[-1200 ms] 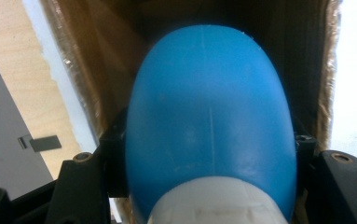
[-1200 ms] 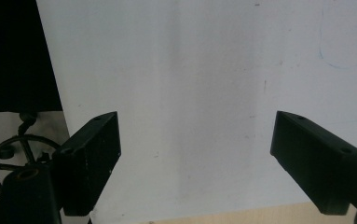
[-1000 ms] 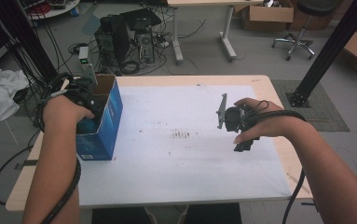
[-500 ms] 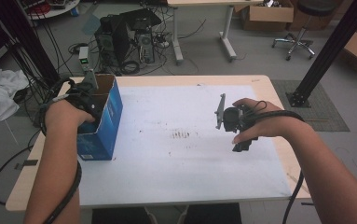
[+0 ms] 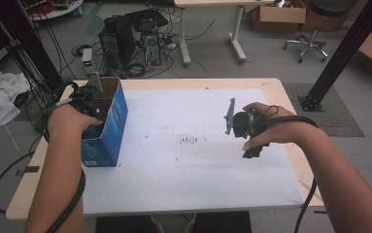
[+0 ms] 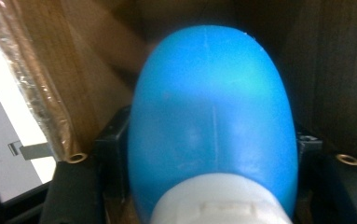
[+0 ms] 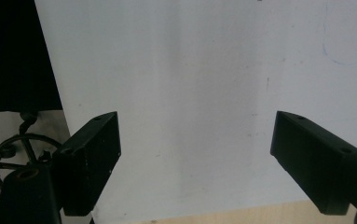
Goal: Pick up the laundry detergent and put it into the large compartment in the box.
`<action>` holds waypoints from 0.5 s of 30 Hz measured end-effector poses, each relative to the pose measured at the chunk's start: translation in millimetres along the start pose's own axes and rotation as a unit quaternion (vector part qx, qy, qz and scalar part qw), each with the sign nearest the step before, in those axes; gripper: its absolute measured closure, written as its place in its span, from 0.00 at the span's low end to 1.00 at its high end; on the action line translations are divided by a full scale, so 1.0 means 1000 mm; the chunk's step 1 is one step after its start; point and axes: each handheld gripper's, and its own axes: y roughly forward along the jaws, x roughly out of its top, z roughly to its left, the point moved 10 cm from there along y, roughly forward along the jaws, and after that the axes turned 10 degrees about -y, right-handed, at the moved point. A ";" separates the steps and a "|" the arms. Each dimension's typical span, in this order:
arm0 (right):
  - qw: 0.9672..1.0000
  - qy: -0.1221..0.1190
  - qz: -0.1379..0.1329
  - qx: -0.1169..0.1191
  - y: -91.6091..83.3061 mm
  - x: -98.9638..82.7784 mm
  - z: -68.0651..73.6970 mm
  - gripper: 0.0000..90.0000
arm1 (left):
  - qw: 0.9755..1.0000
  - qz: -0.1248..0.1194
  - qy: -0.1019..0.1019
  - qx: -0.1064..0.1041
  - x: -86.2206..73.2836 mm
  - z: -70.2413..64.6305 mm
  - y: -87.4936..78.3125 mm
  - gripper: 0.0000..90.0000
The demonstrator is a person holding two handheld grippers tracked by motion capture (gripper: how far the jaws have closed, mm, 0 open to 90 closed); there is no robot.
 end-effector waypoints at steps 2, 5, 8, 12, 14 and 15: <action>1.000 -0.001 0.000 -0.001 0.000 0.000 0.000 0.18 | 1.000 -0.004 0.004 0.000 0.001 0.000 -0.003 0.37; 1.000 -0.002 -0.001 -0.002 0.000 0.001 0.000 0.18 | 1.000 -0.007 0.006 0.001 0.001 -0.001 -0.006 0.36; 1.000 -0.002 -0.001 -0.002 0.000 0.001 0.001 0.18 | 1.000 -0.012 0.006 0.004 0.001 -0.002 -0.010 0.35; 1.000 -0.003 -0.003 -0.003 -0.001 0.002 0.001 0.18 | 1.000 -0.020 0.007 0.005 0.002 -0.002 -0.013 0.35; 1.000 -0.003 -0.002 -0.003 -0.001 0.001 0.002 0.18 | 1.000 -0.021 0.003 0.005 0.001 -0.002 -0.014 0.34; 1.000 -0.002 -0.002 -0.003 -0.001 0.001 0.002 0.18 | 1.000 -0.021 0.003 0.005 0.001 -0.002 -0.014 0.34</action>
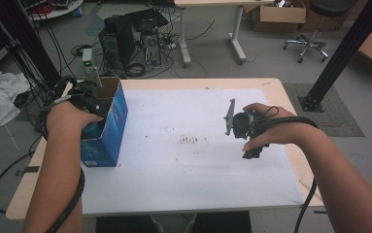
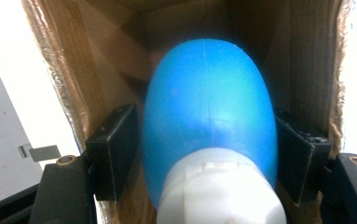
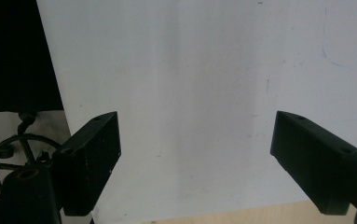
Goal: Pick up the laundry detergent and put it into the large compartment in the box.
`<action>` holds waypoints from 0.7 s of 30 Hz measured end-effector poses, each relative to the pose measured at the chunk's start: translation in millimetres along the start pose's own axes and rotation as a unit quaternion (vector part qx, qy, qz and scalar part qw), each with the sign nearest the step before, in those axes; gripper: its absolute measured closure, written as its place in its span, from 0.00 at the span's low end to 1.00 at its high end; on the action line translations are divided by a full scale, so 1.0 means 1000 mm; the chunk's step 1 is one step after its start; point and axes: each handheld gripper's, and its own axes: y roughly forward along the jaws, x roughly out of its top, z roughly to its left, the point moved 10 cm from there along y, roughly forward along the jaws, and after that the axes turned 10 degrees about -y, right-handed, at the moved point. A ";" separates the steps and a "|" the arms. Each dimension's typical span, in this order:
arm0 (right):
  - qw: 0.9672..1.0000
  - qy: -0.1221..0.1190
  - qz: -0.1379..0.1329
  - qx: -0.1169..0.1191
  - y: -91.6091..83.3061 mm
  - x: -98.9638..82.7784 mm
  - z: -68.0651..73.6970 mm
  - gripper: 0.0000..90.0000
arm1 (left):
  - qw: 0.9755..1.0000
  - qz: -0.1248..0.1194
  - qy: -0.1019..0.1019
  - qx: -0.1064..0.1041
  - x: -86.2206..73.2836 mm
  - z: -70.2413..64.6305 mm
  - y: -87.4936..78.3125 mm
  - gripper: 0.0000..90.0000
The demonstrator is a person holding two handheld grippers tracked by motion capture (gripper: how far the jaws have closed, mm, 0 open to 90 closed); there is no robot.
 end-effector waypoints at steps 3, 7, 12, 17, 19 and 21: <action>1.000 0.001 -0.001 -0.001 -0.001 0.000 0.000 0.18 | 1.000 0.001 0.003 -0.001 -0.001 -0.001 -0.001 0.33; 1.000 -0.001 -0.001 -0.001 -0.002 -0.001 0.001 0.18 | 1.000 0.001 0.003 0.000 -0.001 -0.001 -0.003 0.33; 1.000 0.002 -0.002 -0.004 -0.002 -0.002 0.001 0.18 | 1.000 -0.004 -0.001 0.003 -0.001 -0.001 -0.008 0.30; 1.000 0.003 -0.003 -0.006 -0.003 -0.001 0.003 0.18 | 1.000 -0.009 0.001 0.003 -0.001 -0.001 -0.015 0.30; 1.000 0.003 -0.004 -0.006 -0.004 -0.001 0.003 0.18 | 1.000 -0.010 0.000 0.002 -0.002 -0.002 -0.018 0.30; 1.000 0.002 -0.004 -0.006 -0.004 -0.001 0.003 0.18 | 1.000 -0.013 0.001 0.003 -0.002 -0.002 -0.021 0.29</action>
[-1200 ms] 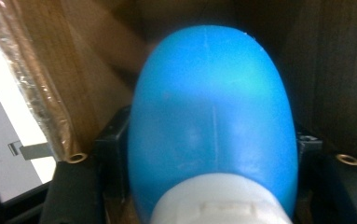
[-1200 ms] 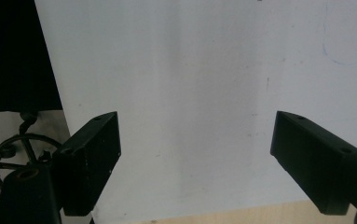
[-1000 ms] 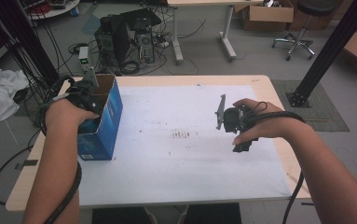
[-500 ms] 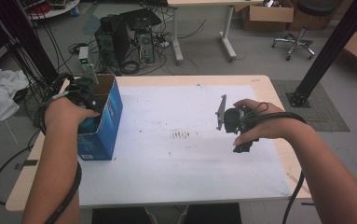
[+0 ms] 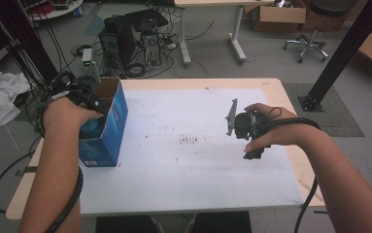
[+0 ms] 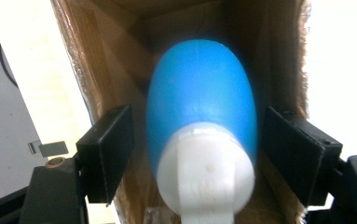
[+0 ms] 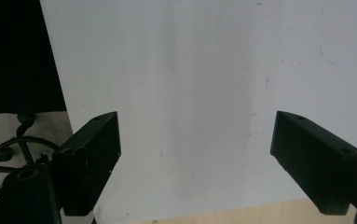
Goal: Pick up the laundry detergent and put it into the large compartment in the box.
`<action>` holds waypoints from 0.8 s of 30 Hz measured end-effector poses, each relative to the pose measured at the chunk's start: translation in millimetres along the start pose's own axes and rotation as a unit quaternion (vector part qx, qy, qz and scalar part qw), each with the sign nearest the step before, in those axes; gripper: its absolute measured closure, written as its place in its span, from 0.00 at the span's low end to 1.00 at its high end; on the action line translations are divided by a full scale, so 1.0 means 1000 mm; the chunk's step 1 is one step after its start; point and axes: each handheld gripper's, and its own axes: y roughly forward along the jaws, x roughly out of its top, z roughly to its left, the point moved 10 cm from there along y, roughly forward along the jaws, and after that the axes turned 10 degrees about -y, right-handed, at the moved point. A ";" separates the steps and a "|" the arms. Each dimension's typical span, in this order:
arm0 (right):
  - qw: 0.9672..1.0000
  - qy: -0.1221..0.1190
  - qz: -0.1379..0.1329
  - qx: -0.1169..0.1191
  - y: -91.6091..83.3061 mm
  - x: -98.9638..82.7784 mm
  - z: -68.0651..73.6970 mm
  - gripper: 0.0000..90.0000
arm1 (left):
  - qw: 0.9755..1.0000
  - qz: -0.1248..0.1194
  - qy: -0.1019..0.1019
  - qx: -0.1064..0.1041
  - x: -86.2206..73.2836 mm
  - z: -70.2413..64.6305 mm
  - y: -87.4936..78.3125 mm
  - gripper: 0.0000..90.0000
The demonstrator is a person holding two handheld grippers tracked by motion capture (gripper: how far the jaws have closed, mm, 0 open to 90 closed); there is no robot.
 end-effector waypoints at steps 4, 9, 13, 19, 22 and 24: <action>1.000 -0.002 -0.001 -0.002 -0.001 0.001 0.000 0.18 | 1.000 -0.004 0.000 0.003 -0.001 0.002 -0.007 0.27; 1.000 -0.003 -0.002 -0.003 -0.003 0.003 0.001 0.18 | 1.000 -0.007 -0.004 0.008 -0.003 0.005 -0.014 0.24; 1.000 -0.004 -0.002 -0.004 -0.003 0.003 0.001 0.18 | 1.000 -0.008 -0.004 0.010 -0.004 0.007 -0.018 0.20; 1.000 -0.005 -0.002 -0.004 -0.003 0.005 0.002 0.18 | 1.000 -0.013 0.001 0.018 -0.006 0.008 -0.021 0.17; 1.000 -0.005 -0.001 -0.005 -0.004 0.005 0.002 0.18 | 1.000 -0.011 0.008 0.019 -0.007 0.007 -0.022 0.15; 1.000 -0.004 -0.002 -0.006 -0.004 0.005 0.003 0.18 | 1.000 -0.008 0.011 0.020 -0.007 0.006 -0.024 0.10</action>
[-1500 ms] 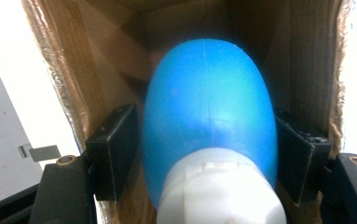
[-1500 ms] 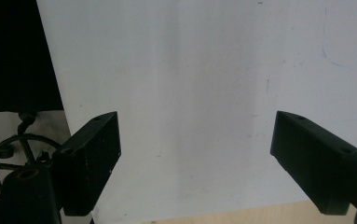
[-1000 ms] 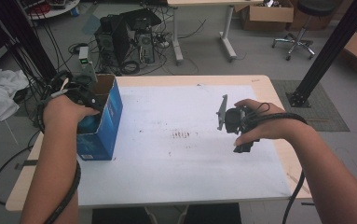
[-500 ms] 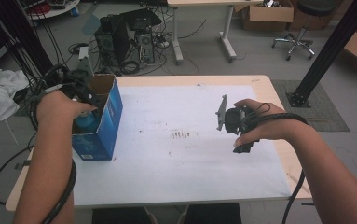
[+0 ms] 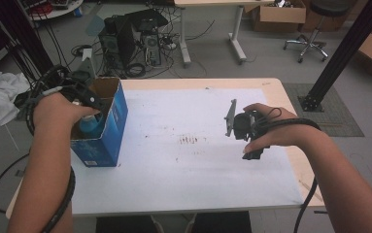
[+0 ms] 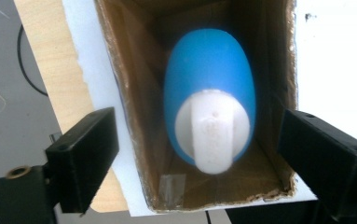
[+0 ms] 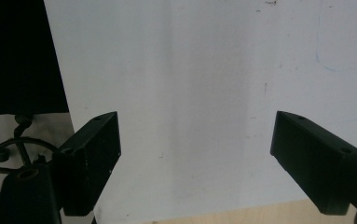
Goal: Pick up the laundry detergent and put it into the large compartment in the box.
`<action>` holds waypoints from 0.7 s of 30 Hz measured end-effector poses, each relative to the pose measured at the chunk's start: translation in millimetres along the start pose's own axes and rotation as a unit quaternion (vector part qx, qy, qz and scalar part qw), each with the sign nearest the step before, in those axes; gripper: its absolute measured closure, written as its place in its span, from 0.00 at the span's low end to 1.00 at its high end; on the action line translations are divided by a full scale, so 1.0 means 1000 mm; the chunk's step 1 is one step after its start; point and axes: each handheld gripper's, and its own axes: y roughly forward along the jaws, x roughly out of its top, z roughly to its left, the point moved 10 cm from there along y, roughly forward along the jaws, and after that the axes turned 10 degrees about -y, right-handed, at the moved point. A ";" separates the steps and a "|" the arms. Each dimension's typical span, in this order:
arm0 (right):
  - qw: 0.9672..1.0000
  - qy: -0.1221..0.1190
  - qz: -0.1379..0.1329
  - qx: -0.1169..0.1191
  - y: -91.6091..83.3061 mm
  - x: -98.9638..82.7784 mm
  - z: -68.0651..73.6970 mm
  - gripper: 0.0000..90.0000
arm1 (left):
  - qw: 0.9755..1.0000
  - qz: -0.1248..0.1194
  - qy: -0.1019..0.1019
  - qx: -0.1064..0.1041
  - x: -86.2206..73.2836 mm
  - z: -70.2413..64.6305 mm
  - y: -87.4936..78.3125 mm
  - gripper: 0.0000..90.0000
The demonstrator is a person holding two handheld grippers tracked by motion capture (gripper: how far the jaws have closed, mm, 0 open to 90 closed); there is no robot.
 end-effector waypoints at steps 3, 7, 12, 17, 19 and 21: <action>1.000 0.000 -0.001 -0.001 -0.001 0.001 0.001 0.18 | 1.000 -0.003 0.001 0.002 0.000 -0.002 -0.007 0.05; 1.000 0.000 -0.002 -0.002 -0.002 0.001 0.002 0.18 | 1.000 -0.009 0.010 0.005 0.000 -0.007 -0.017 0.02; 1.000 0.000 -0.002 -0.001 -0.002 0.001 0.002 0.18 | 0.999 -0.020 0.025 0.005 -0.001 -0.014 -0.028 0.00; 1.000 -0.002 -0.002 -0.001 -0.003 0.001 0.001 0.18 | 0.999 -0.027 0.047 0.000 0.000 -0.024 -0.036 0.00; 1.000 -0.002 -0.002 -0.001 -0.004 0.002 0.000 0.18 | 0.998 -0.030 0.058 -0.007 0.000 -0.030 -0.039 0.00; 1.000 -0.003 -0.001 -0.001 -0.004 0.002 0.000 0.18 | 0.997 -0.029 0.074 0.001 0.000 -0.033 -0.042 0.00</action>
